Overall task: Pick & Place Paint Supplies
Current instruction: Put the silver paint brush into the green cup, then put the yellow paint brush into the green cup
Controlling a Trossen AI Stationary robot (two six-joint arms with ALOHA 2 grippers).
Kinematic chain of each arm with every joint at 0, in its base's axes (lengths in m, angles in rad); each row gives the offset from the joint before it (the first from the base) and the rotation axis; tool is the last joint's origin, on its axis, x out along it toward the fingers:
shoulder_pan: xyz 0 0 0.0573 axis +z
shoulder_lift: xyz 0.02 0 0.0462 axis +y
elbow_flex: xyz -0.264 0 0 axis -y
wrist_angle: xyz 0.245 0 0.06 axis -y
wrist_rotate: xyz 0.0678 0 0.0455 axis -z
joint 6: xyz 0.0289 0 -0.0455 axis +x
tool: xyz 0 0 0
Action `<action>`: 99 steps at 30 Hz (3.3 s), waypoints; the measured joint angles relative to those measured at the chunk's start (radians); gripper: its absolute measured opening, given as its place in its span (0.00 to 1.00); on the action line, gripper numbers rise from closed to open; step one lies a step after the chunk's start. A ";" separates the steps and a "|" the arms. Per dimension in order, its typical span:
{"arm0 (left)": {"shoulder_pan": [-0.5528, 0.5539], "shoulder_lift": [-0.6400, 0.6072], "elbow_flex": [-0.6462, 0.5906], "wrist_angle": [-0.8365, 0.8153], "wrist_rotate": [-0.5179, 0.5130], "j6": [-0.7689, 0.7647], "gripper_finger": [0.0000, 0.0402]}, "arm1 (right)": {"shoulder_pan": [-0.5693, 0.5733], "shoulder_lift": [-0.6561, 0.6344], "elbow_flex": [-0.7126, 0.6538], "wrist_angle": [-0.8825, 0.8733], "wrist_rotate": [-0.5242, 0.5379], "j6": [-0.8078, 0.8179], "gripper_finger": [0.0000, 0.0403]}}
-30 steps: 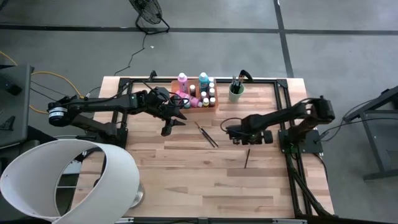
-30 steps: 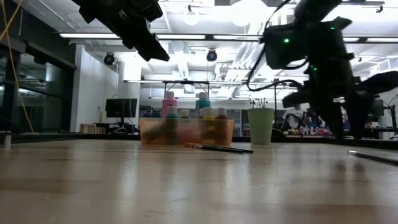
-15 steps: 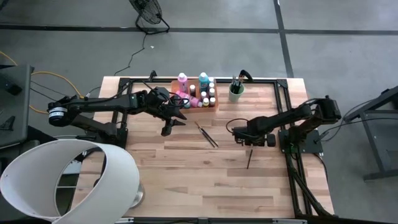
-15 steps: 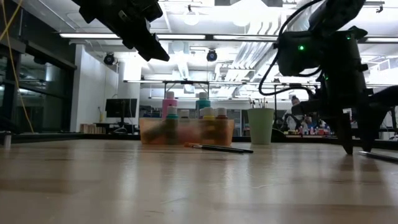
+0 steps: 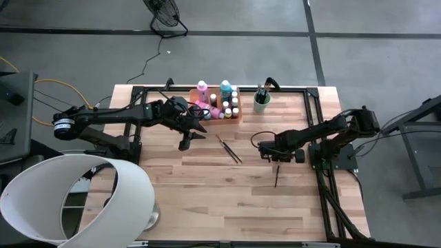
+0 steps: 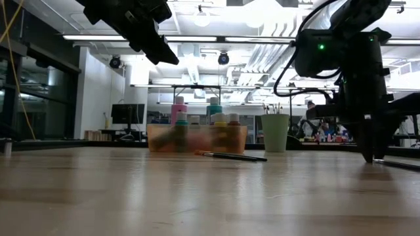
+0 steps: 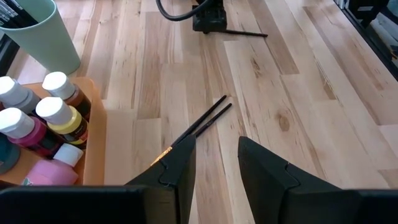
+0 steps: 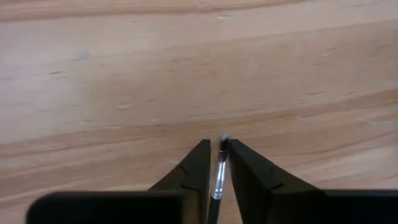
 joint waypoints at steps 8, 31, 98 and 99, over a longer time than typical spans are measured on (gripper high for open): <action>0.000 0.000 0.000 0.000 0.000 0.000 0.29 | 0.026 0.002 -0.001 0.015 0.008 0.019 0.04; 0.000 0.000 0.000 0.000 0.000 0.000 0.29 | 0.012 -0.249 0.129 0.071 0.621 -0.131 0.01; 0.000 0.413 0.099 0.010 -0.181 -0.098 0.29 | -0.612 -0.378 0.156 0.460 0.162 -1.389 0.48; 0.000 0.432 0.106 0.010 -0.182 -0.057 0.29 | -0.612 -0.387 0.156 0.455 0.163 -1.396 0.48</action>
